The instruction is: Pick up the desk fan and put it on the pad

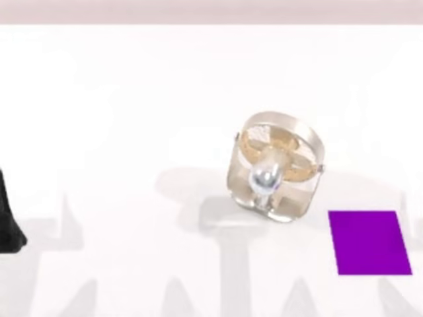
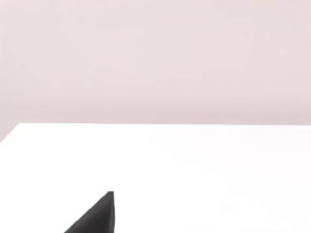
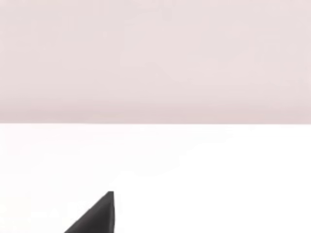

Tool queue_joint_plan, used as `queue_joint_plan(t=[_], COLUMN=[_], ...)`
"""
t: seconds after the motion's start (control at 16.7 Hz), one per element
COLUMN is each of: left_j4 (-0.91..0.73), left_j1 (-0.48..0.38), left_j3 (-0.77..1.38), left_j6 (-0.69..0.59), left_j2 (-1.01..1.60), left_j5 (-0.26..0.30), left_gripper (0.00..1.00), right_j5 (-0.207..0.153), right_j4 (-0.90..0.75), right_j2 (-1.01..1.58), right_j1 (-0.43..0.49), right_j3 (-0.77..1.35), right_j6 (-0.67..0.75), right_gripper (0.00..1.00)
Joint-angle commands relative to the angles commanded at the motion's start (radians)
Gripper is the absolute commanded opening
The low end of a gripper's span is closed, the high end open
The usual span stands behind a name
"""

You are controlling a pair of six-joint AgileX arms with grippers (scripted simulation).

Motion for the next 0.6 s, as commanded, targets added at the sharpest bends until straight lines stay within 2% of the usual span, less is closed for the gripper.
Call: queue_joint_plan(t=[0.3, 0.6], left_j4=[0.000, 0.000], left_j1=[0.000, 0.000], left_j3=[0.000, 0.000], left_j6=[0.000, 0.000], left_j2=[0.000, 0.000], left_j5=[0.000, 0.000], left_gripper=[1.00, 1.00], right_j5=[0.008, 0.043], right_j4=[-0.056, -0.304], right_j2=[0.055, 0.319], right_j1=[0.006, 0.029], right_j3=[0.046, 0.296], right_j6=[-0.015, -0.076], right_gripper=[1.00, 1.00])
